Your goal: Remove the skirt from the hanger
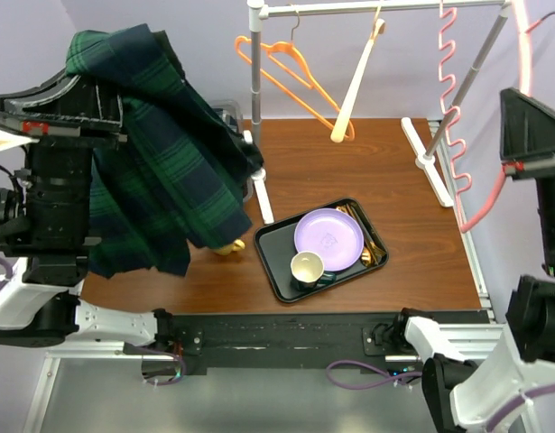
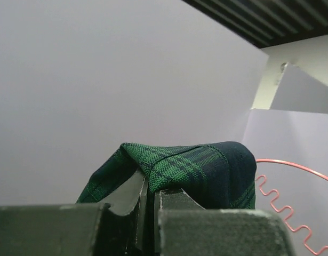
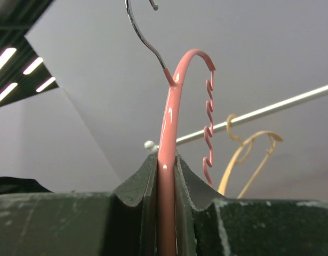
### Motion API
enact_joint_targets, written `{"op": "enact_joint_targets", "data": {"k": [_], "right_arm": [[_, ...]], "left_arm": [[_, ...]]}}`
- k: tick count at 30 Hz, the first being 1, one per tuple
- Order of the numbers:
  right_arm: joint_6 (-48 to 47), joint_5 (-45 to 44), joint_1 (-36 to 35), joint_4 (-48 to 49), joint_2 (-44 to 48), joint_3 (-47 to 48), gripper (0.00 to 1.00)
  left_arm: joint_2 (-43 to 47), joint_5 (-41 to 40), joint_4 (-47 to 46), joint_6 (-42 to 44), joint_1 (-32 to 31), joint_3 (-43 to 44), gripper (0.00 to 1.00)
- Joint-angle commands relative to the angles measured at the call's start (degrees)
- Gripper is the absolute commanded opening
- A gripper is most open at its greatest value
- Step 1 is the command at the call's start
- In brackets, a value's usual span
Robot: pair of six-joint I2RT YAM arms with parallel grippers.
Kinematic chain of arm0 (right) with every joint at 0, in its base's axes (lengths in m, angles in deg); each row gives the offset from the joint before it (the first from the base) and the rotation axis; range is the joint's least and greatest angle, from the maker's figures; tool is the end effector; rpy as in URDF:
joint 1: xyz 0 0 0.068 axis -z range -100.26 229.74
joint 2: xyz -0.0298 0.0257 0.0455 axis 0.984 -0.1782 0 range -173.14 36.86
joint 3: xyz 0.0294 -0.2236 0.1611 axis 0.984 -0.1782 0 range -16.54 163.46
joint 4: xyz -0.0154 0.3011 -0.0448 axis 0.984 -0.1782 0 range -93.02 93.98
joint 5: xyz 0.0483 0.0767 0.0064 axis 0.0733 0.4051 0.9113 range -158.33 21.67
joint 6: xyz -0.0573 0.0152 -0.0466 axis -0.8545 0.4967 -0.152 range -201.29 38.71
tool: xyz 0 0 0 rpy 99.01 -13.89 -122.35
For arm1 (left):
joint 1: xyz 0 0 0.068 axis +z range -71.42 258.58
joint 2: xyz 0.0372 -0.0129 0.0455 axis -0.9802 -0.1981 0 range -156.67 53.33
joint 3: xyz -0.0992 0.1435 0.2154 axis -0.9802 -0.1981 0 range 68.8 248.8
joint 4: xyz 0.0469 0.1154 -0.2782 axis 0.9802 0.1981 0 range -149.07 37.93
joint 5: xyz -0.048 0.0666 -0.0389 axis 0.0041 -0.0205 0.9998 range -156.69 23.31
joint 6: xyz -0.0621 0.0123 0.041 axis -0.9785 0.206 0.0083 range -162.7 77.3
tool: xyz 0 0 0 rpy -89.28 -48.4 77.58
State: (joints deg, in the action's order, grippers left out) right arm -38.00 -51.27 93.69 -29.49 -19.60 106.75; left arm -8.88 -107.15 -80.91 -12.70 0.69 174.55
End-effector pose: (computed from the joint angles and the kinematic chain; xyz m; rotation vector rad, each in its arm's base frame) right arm 0.0469 0.0076 0.7023 0.2341 1.0086 0.6132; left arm 0.0647 -0.1041 0.7061 -0.0777 0.8182 -0.6377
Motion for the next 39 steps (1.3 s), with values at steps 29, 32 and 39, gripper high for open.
{"op": "enact_joint_targets", "data": {"k": [29,32,39], "right_arm": [[-19.64,-13.98,0.20,-5.82,5.31,-26.42,0.00],[-19.99,-14.42,0.19,-5.55,5.40,-27.92,0.00],[-20.44,-13.11,0.19,-5.02,4.88,-30.03,0.00]], "left_arm": [[-23.73,-8.85,9.86,-5.99,50.00,13.22,0.00],[-28.47,-5.51,15.67,-11.00,53.18,21.38,0.00],[-34.38,3.26,20.61,-24.16,58.28,27.49,0.00]]}}
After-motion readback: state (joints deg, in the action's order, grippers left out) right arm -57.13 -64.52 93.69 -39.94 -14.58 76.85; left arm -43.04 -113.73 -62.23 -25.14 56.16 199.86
